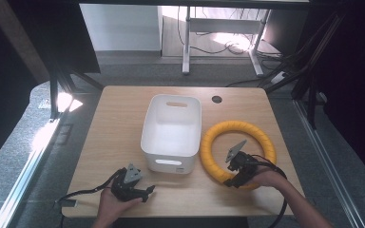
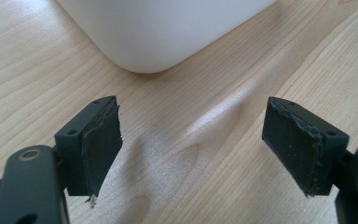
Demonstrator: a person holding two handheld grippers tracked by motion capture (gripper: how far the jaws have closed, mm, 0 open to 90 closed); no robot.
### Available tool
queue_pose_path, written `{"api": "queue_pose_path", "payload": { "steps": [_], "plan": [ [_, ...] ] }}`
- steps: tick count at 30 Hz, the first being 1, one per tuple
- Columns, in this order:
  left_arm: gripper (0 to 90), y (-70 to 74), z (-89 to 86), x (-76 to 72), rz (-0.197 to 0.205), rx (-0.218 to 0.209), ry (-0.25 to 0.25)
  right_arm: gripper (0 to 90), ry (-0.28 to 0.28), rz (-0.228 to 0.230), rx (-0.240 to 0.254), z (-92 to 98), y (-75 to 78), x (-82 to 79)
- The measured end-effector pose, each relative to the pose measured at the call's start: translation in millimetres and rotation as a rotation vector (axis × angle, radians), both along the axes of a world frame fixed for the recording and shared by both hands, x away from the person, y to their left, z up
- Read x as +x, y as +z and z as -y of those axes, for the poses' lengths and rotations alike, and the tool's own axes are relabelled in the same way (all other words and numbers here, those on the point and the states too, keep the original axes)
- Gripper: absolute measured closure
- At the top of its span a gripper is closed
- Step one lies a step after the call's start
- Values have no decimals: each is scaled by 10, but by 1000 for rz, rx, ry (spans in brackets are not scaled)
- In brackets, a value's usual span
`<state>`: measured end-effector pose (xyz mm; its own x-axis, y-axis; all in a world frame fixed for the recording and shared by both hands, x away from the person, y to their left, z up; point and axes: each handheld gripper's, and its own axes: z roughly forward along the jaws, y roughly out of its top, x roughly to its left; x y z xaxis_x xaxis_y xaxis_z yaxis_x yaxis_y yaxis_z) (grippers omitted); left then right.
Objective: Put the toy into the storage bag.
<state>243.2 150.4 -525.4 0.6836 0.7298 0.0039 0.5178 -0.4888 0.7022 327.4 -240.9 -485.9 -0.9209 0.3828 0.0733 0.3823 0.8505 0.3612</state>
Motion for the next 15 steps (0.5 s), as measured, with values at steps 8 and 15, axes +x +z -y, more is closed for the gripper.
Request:
{"api": "queue_pose_path", "payload": {
  "steps": [8, 15],
  "plan": [
    [197, -6, 4, 2, -1, 1, 0, 337, 40, -15, -76, -33, -84, -30],
    [197, -9, 8, 3, -3, -1, -1, 353, 64, -27, -122, -39, -140, -41]
  ]
}}
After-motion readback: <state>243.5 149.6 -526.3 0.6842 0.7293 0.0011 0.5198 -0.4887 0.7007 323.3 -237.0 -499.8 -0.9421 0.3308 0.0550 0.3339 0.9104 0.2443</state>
